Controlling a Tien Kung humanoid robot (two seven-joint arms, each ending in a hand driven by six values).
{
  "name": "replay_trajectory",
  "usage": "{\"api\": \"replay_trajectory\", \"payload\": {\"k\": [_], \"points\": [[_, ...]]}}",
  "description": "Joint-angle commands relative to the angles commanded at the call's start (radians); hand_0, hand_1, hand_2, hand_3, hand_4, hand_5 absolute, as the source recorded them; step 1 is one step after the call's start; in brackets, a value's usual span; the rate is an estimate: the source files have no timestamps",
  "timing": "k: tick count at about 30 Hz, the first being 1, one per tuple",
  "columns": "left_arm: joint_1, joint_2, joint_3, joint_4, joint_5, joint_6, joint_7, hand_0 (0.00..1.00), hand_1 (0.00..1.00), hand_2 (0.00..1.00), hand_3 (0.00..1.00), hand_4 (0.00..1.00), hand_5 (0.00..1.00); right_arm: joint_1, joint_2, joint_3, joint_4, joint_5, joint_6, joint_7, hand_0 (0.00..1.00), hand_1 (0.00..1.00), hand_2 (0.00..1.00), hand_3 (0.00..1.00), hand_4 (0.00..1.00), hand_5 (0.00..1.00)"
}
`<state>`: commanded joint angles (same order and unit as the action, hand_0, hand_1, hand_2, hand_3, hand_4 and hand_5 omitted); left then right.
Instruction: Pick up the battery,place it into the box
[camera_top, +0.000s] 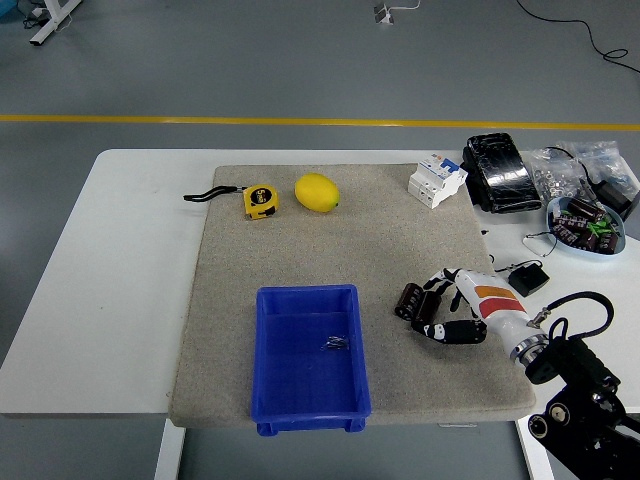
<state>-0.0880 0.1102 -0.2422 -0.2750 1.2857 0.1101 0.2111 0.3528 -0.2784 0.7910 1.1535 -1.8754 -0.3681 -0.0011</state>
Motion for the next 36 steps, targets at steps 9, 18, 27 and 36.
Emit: {"api": "replay_trajectory", "payload": {"k": [9,18,27,36], "points": [[0.001,0.001,-0.005,0.001,0.01,-0.002,0.001,0.737,0.704,0.759,0.661,0.678,0.697,0.0,-0.006,0.022,0.039,-0.017,0.006,-0.011,0.139,0.337,0.489,0.608,0.889,0.237],[0.0,0.0,-0.033,0.005,0.041,-0.006,0.008,0.737,0.699,0.759,0.661,0.678,0.697,0.026,-0.036,0.031,0.174,-0.027,0.02,-0.03,0.14,0.346,0.49,0.596,0.856,0.195],[0.005,0.005,-0.023,0.005,0.029,-0.003,0.009,0.732,0.697,0.759,0.663,0.679,0.698,0.034,-0.048,-0.049,0.363,-0.085,0.06,-0.056,0.14,0.346,0.491,0.595,0.861,0.196],[0.004,0.007,-0.026,0.005,0.036,-0.003,0.012,0.736,0.698,0.758,0.663,0.678,0.698,0.081,-0.063,-0.195,0.432,-0.087,0.123,-0.076,0.166,0.379,0.505,0.606,0.9,0.217]]}}
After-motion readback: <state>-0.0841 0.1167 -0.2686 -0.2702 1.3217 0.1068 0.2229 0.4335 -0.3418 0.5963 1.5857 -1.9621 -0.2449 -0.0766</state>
